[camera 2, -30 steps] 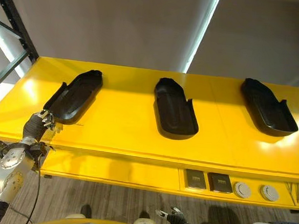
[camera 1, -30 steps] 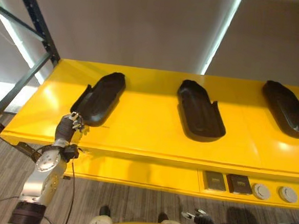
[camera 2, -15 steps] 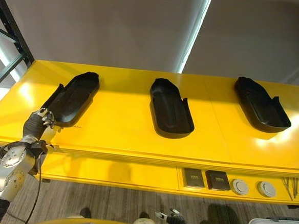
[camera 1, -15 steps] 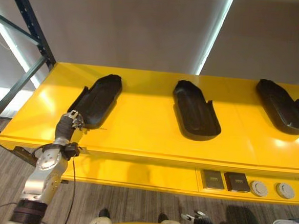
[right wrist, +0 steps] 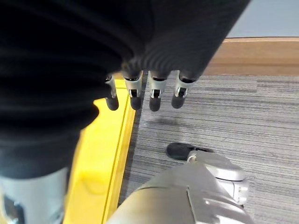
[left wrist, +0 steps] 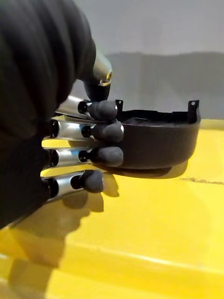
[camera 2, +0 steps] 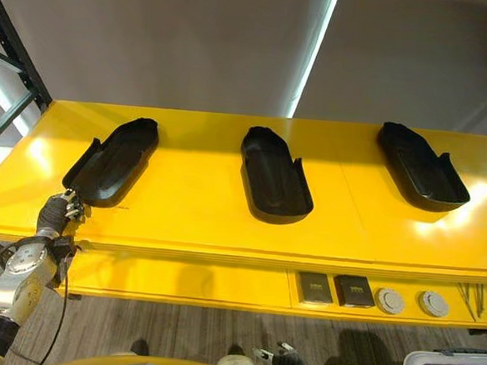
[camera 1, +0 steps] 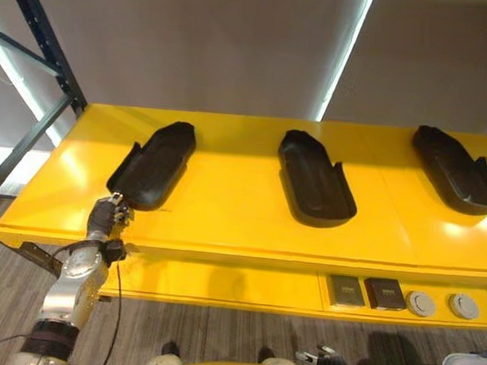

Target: Move parts from the plastic box to the shelf.

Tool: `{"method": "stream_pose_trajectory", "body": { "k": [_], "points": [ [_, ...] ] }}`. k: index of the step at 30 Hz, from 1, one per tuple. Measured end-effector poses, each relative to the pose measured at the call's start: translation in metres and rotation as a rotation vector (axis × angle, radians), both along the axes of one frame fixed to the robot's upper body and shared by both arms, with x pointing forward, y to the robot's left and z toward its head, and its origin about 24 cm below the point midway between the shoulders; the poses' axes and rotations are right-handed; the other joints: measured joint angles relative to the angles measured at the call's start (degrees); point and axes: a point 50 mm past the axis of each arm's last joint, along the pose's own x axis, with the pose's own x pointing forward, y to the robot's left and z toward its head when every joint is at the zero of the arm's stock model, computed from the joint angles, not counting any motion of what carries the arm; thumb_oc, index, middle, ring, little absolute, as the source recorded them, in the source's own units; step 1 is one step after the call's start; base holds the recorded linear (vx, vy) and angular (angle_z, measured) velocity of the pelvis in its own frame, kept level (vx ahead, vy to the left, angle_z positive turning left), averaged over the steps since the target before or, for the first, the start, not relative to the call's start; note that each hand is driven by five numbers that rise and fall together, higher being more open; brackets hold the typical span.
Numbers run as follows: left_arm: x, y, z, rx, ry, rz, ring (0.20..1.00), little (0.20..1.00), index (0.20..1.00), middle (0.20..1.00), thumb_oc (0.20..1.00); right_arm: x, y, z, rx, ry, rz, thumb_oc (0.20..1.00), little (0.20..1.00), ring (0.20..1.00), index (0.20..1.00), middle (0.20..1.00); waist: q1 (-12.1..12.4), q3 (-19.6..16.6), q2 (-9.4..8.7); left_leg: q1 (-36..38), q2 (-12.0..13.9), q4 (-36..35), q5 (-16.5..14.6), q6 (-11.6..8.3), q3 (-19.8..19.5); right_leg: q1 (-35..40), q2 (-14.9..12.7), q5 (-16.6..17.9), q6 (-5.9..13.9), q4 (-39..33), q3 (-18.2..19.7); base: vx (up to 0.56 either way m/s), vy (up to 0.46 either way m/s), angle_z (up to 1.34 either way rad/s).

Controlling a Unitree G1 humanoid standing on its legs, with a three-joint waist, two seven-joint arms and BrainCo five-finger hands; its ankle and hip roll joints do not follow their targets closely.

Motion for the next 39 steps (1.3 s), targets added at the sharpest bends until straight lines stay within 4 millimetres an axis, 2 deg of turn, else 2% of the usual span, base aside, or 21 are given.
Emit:
{"method": "stream_pose_trajectory", "body": {
  "k": [14,23,29,30,31,35,39],
  "points": [
    [0.01,0.002,-0.002,0.011,0.007,0.032,0.2,0.2,0.2,0.2,0.2,-0.001,-0.003,0.0,-0.02,0.013,0.038,1.0,1.0,1.0,1.0,1.0,-1.04,0.77,-0.73,1.82,0.11,-0.01,-0.66,-0.6,0.94,1.08,0.03,-0.19,0.28,-0.06,1.08,0.02,-0.005,-0.03],
    [0.01,0.002,-0.002,0.013,0.008,0.036,0.2,0.2,0.2,0.2,0.2,-0.002,0.0,0.0,-0.002,0.025,0.07,1.0,1.0,1.0,1.0,1.0,-1.6,0.79,-0.78,2.15,0.1,0.0,-0.47,-0.13,1.4,1.2,0.04,0.11,-0.09,0.01,1.28,0.0,0.0,-0.01],
    [0.011,-0.003,0.001,0.004,-0.007,-0.019,0.2,0.2,0.2,0.2,0.2,0.0,0.0,0.0,-0.002,0.019,0.071,1.0,1.0,1.0,1.0,1.0,-1.22,0.76,-0.8,2.37,0.1,0.0,-0.46,-0.12,1.38,1.51,0.03,0.14,-0.13,-0.04,1.19,-0.01,0.001,0.0],
    [0.011,-0.005,0.003,-0.001,-0.021,-0.048,0.507,0.507,0.507,0.507,0.507,0.002,0.0,0.0,-0.002,0.015,0.072,1.0,1.0,1.0,1.0,1.0,-1.02,0.75,-0.81,2.42,0.1,-0.01,-0.46,-0.12,1.36,1.63,0.03,0.14,-0.13,-0.09,1.15,-0.04,0.004,0.01],
    [0.011,-0.008,0.006,-0.004,-0.036,-0.073,1.0,1.0,1.0,1.0,1.0,0.002,0.001,0.0,-0.002,0.014,0.072,1.0,1.0,1.0,1.0,1.0,-0.92,0.75,-0.81,2.49,0.09,-0.01,-0.45,-0.12,1.36,1.75,0.03,0.15,-0.13,-0.09,1.15,-0.05,0.008,0.0],
    [0.008,-0.029,0.032,-0.049,-0.159,-0.245,1.0,1.0,1.0,1.0,1.0,0.003,0.002,0.0,-0.002,0.01,0.069,1.0,1.0,1.0,1.0,1.0,0.33,0.67,-0.66,2.65,0.1,-0.03,-0.49,-0.08,1.17,1.89,0.01,0.1,-0.12,-0.33,1.09,-0.07,0.001,0.01],
    [0.002,-0.052,0.043,-0.252,-0.193,-0.411,1.0,1.0,1.0,1.0,1.0,0.008,0.006,0.001,0.006,-0.007,0.071,1.0,1.0,1.0,1.0,1.0,1.36,-0.28,-0.14,1.86,0.01,-0.03,-0.4,0.03,0.98,1.12,-0.04,0.14,-0.14,-0.35,1.0,-0.08,0.015,0.02]
  ]
}}
